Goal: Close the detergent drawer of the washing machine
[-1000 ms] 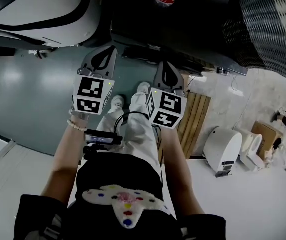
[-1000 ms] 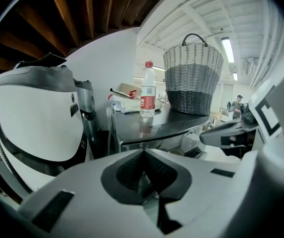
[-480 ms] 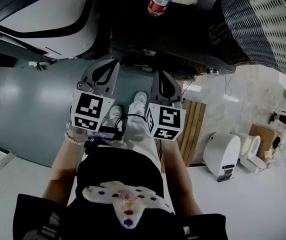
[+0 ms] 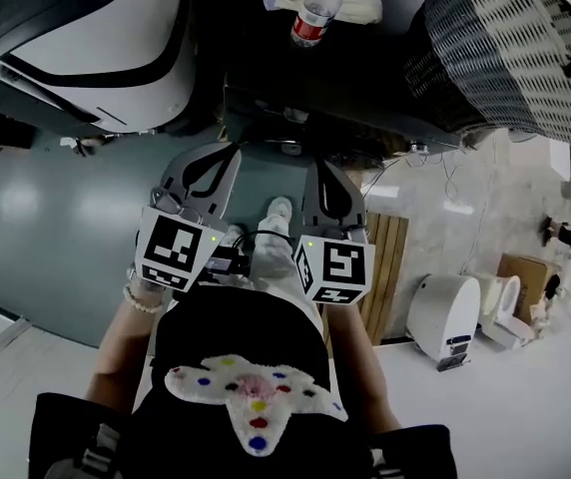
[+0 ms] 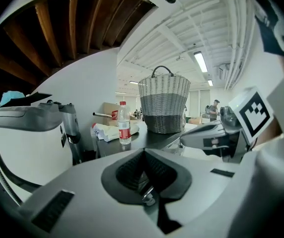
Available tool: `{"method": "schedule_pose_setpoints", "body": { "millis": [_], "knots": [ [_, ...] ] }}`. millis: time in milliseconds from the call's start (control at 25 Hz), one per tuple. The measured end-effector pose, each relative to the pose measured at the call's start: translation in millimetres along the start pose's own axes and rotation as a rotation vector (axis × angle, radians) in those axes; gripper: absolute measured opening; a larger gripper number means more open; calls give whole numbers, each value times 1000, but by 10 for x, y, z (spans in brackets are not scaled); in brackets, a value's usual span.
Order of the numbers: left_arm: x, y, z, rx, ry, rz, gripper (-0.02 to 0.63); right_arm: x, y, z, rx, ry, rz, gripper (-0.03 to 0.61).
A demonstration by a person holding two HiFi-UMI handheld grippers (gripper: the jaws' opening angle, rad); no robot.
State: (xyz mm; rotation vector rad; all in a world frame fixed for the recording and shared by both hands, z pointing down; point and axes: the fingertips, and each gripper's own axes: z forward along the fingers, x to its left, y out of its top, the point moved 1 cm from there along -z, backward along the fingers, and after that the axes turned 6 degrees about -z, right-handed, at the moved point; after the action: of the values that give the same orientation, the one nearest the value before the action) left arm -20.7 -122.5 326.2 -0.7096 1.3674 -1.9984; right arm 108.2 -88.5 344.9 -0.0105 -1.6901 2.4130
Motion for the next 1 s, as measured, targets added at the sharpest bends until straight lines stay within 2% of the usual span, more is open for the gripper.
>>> {"method": "schedule_pose_setpoints", "body": {
  "millis": [480,1000],
  "knots": [
    [-13,21,-218,-6,-1,6,11,84,124,-238,-29,26,-15,5],
    [20,-17,-273,5,0,13,11,151,127,-211,-15,48,-22,4]
  ]
}}
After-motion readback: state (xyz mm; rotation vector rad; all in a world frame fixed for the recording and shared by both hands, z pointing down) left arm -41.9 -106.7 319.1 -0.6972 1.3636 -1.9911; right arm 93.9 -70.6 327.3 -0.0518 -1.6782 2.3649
